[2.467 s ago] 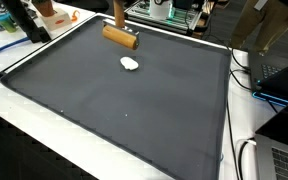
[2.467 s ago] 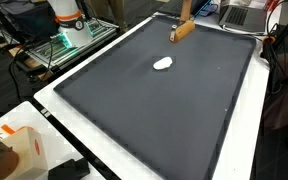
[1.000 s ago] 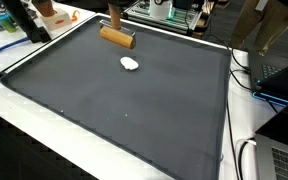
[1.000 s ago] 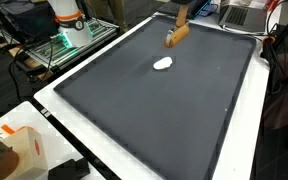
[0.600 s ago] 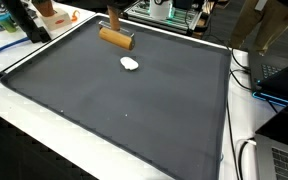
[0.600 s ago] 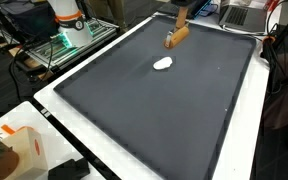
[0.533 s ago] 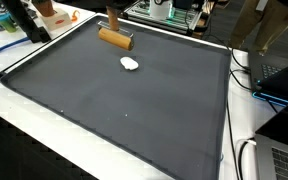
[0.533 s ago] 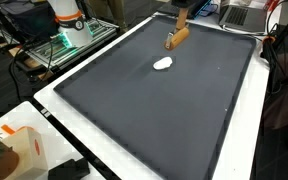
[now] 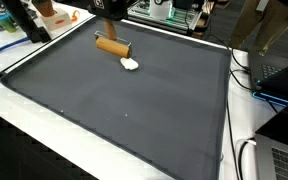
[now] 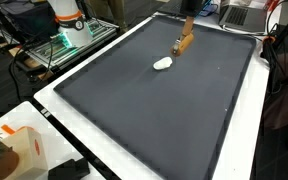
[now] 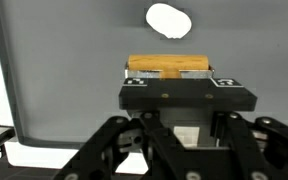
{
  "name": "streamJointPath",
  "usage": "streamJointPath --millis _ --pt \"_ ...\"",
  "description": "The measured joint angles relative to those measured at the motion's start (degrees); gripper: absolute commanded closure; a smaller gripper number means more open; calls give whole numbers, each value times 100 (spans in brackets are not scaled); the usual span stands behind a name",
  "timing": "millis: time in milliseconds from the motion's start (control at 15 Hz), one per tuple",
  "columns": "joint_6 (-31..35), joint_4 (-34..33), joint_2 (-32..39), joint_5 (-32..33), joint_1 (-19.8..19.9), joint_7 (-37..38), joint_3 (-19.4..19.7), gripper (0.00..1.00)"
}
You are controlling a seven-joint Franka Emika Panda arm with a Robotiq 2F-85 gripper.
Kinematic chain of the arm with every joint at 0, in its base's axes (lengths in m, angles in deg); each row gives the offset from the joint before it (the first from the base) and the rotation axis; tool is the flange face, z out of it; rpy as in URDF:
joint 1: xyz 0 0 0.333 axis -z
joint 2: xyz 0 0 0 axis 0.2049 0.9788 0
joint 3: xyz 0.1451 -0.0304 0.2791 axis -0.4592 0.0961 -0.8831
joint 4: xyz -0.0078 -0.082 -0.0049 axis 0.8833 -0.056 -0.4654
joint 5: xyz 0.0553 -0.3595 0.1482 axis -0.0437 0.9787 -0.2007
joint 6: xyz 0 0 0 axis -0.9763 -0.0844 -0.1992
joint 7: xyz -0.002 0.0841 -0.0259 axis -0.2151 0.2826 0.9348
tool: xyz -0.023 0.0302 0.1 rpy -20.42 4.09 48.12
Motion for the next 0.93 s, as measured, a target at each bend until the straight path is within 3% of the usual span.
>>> streamJointPath --millis 267,933 --pt "-34 -366 327 -82 -5 3 4 77" --pt "-1012 -1186 925 -48 -107 26 25 77"
